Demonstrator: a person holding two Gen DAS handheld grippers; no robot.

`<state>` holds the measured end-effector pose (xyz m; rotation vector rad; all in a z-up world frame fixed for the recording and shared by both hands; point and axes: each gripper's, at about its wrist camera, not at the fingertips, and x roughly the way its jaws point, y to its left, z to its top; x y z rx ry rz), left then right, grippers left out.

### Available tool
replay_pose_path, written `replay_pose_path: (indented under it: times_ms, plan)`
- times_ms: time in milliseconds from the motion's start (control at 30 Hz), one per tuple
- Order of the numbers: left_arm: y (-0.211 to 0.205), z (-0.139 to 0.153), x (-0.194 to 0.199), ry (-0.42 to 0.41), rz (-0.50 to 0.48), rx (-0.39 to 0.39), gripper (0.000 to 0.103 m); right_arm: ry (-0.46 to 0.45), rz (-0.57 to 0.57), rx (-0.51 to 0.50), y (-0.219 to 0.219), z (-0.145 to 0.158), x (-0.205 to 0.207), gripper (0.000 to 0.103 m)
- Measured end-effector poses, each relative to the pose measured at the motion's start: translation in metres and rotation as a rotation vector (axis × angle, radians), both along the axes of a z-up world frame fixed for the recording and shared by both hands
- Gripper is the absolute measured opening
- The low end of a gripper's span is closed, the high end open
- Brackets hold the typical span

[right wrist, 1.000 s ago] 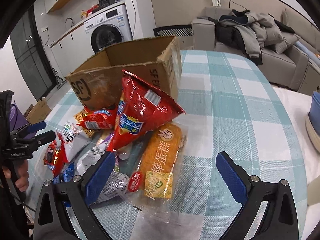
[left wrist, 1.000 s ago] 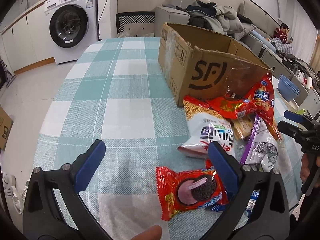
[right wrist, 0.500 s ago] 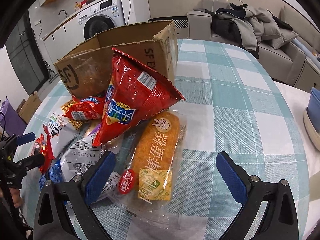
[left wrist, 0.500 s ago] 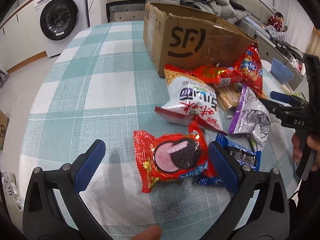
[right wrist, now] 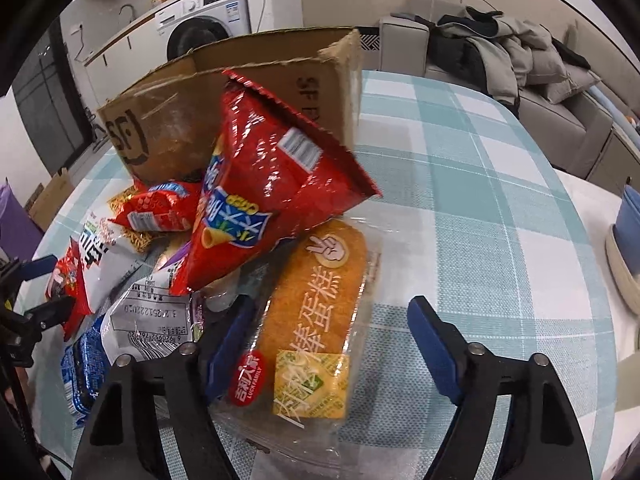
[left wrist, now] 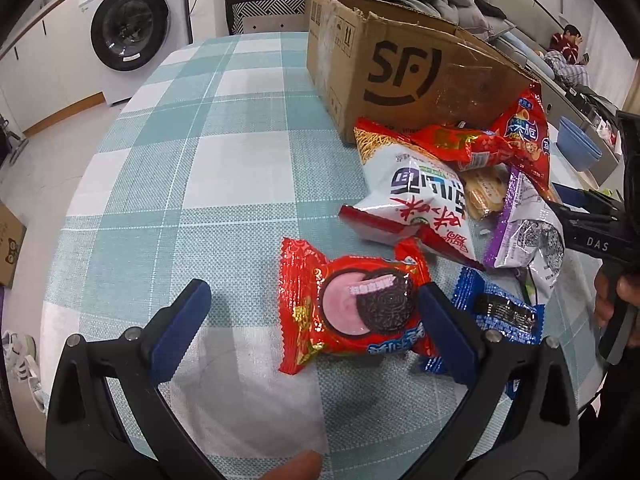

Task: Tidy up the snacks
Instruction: 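Grasp the orange sponge cake with the right gripper while the left grasps the red cookie pack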

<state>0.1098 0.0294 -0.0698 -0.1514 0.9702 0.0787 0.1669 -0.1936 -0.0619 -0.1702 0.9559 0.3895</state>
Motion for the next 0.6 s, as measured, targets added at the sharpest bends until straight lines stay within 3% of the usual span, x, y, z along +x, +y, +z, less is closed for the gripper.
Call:
replay_pose_path:
  times_ms: [167,300,600]
  plan:
    - [0.002,-0.002,0.000,0.014,-0.001,-0.024,0.102,-0.014,0.000,-0.026,-0.003,0.000,0.000,0.062]
    - [0.002,-0.003,0.001,0.024,-0.015,-0.034,0.100,-0.028,-0.008,-0.025,-0.009,0.002,-0.002,0.038]
    - [-0.002,-0.004,0.002,0.018,-0.027,-0.020,0.100,-0.060,-0.043,-0.019,-0.024,0.008,-0.012,0.036]
